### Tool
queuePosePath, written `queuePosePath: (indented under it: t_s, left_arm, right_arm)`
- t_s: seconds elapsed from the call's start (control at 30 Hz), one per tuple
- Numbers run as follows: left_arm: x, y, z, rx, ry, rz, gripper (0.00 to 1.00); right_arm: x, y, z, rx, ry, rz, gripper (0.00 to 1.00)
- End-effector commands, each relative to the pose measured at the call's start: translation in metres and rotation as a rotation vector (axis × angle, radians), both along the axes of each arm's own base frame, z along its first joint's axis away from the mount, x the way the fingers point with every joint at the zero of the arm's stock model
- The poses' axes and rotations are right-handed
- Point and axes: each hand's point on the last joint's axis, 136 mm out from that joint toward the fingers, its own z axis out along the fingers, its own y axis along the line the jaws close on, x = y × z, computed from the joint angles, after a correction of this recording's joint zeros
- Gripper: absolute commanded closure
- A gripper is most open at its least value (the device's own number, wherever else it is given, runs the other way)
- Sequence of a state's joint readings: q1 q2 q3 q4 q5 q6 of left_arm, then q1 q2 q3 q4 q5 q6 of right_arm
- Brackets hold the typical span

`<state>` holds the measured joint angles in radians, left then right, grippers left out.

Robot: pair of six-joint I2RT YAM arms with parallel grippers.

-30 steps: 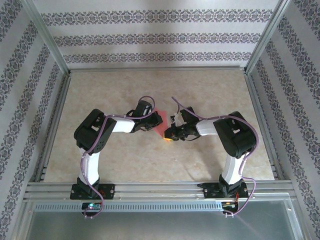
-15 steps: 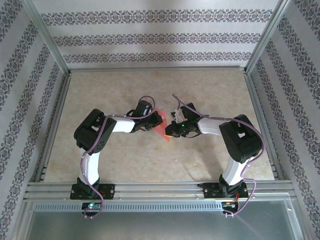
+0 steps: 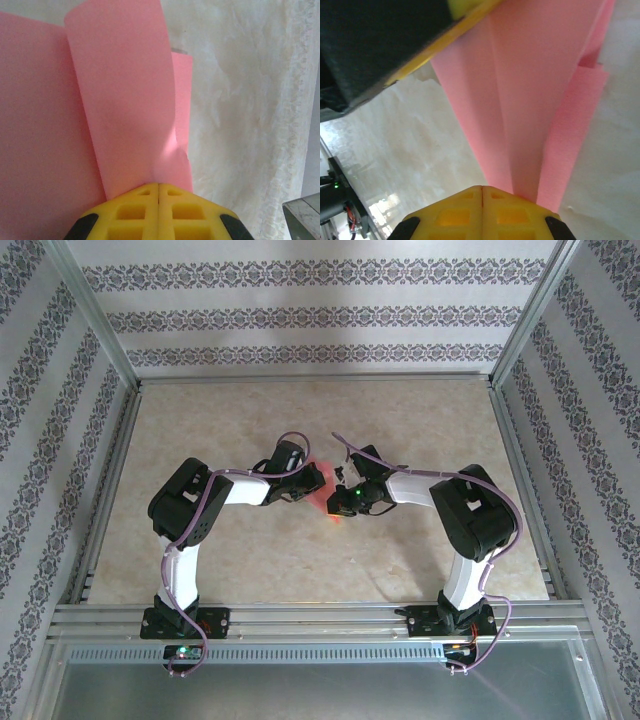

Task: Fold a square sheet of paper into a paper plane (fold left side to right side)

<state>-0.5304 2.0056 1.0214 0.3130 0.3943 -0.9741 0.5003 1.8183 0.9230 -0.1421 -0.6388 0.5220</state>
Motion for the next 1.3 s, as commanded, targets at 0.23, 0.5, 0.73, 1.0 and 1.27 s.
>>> queuePosePath:
  t_s: [0.23, 0.5, 0.73, 1.0, 1.27]
  left_arm:
    - [-0.048, 0.049, -0.084, 0.253, 0.248, 0.054, 1.0]
    - [-0.047, 0.048, -0.085, 0.254, 0.248, 0.049, 1.0]
    - [-0.047, 0.048, -0.084, 0.255, 0.249, 0.05, 1.0]
    - [-0.049, 0.049, -0.085, 0.258, 0.252, 0.049, 1.0]
    - [-0.049, 0.049, -0.087, 0.261, 0.259, 0.046, 1.0]
  right_arm:
    - [0.0, -0.008, -0.007, -0.074, -0.009, 0.003, 1.0]
    - [-0.004, -0.007, -0.009, -0.052, 0.014, 0.013, 1.0]
    - [-0.012, -0.005, -0.016, -0.025, 0.054, 0.018, 1.0]
    - [-0.02, -0.016, -0.026, -0.058, 0.076, -0.003, 1.0]
    - [-0.036, -0.022, -0.028, -0.061, 0.11, 0.02, 1.0]
